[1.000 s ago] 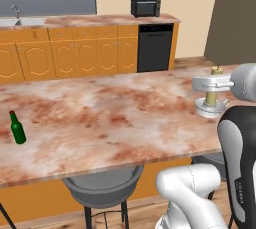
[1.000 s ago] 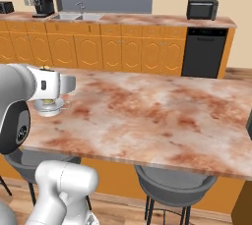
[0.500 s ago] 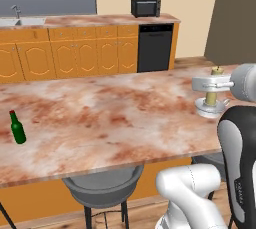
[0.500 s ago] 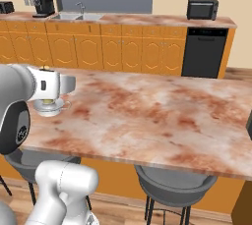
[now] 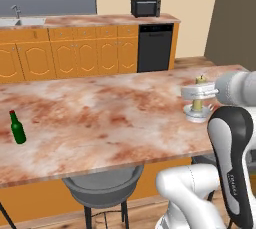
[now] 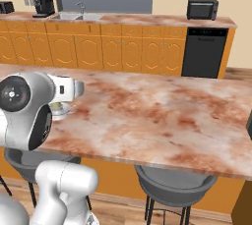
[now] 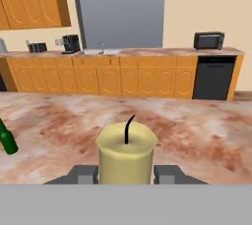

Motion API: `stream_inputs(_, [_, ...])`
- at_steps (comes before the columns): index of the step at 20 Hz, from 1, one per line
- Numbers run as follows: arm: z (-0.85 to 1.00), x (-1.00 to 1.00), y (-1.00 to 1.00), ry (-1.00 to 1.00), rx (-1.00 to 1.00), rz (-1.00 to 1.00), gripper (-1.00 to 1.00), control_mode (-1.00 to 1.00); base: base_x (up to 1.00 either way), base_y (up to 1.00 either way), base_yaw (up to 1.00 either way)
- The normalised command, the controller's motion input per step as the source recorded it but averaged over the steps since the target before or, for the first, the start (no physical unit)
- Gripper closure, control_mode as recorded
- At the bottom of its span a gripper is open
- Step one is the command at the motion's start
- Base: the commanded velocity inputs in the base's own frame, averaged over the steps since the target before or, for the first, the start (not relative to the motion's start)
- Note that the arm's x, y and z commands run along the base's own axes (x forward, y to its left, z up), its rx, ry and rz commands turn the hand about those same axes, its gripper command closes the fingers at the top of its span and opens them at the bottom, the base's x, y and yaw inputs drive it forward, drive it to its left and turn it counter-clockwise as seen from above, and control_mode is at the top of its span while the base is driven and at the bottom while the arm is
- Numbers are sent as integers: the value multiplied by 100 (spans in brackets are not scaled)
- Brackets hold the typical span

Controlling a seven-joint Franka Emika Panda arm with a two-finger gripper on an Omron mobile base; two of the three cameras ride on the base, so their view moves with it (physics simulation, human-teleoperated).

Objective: Get the candle and the beer from the cabinet and move them to the dining counter.

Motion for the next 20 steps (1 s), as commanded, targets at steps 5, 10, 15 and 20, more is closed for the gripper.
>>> stream_inputs(5, [-81,68,27,0,0,11,100,-100,0,0,0])
stream_inputs(10, [-80,81,23,0,0,8,100,-100,0,0,0])
stream_inputs(15, [-74,83,13,0,0,3,100,-100,0,0,0])
stream_inputs(20, [-63,81,0,0,0,0,100,-100,0,0,0])
